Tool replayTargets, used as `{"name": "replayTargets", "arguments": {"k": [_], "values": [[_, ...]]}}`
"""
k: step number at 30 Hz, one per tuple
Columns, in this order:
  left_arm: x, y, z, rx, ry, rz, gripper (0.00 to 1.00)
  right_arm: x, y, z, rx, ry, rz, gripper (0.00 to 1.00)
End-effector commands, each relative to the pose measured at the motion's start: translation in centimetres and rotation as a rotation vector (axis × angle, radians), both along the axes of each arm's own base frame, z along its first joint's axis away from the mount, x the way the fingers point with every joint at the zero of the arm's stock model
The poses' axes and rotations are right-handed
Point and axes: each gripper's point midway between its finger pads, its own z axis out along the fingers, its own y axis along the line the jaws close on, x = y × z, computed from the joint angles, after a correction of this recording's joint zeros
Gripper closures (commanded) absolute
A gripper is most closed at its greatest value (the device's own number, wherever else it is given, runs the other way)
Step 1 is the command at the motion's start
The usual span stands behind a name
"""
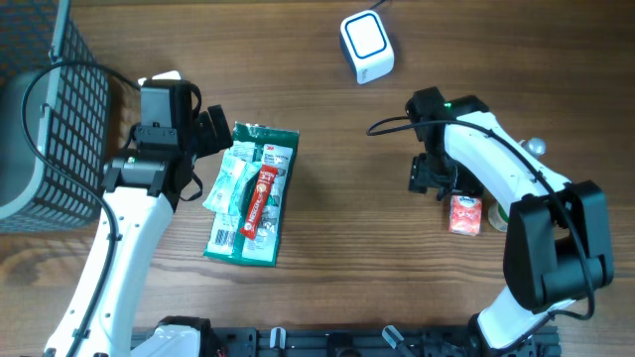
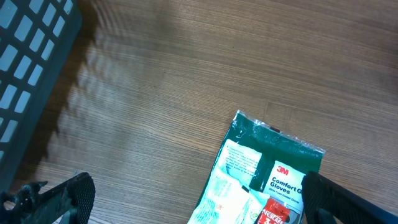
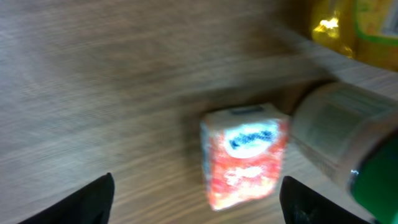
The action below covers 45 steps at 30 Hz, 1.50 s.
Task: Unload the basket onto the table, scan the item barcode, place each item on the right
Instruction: 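Reach the right gripper left over the gloves bag toward the red Nescafe sachet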
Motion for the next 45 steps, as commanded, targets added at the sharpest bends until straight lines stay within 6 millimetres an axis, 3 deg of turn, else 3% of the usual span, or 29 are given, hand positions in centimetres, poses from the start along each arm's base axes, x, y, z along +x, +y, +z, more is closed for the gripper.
{"name": "replayTargets", "arguments": {"k": [1,3,5,9,13,17,22,25,26,30,36,45], "values": [[0.2,0.2,0.6,-0.008,-0.02,0.02,0.0,0.5,2.3,-0.7,0.124,-0.017,-0.027,0.0],[0.2,0.2,0.6,-0.007,-0.02,0.02,0.0,1.6,4.5,-1.0,0.246,-0.049,-0.035,0.0],[0.2,0.2,0.6,-0.007,-0.02,0.02,0.0,2.6,8.1,-0.7,0.444,-0.072,-0.04,0.0],[0.2,0.2,0.6,-0.007,-0.02,0.02,0.0,3.8,12.0,0.3,0.658,-0.103,-0.016,0.01],[0.2,0.2,0.6,-0.008,-0.02,0.02,0.0,3.9,14.5,0.7,0.71,-0.123,0.044,0.07],[0.2,0.2,0.6,-0.007,-0.02,0.02,0.0,3.3,19.0,1.2,0.75,-0.161,0.17,0.13],[0.2,0.2,0.6,-0.007,-0.02,0.02,0.0,2.6,27.2,3.1,0.867,-0.278,0.313,0.37],[0.2,0.2,0.6,-0.007,-0.02,0.02,0.0,2.3,30.1,3.8,0.903,-0.333,0.335,0.46],[0.2,0.2,0.6,-0.007,-0.02,0.02,0.0,2.2,31.0,3.8,0.887,-0.364,0.321,0.54],[0.2,0.2,0.6,-0.007,-0.02,0.02,0.0,1.3,32.5,3.0,0.813,-0.419,0.256,0.67],[0.2,0.2,0.6,-0.007,-0.02,0.02,0.0,-0.2,35.4,2.4,0.836,-0.439,0.283,0.69],[0.2,0.2,0.6,-0.007,-0.02,0.02,0.0,-1.0,35.4,-3.4,0.78,-0.344,0.162,0.69]]}}
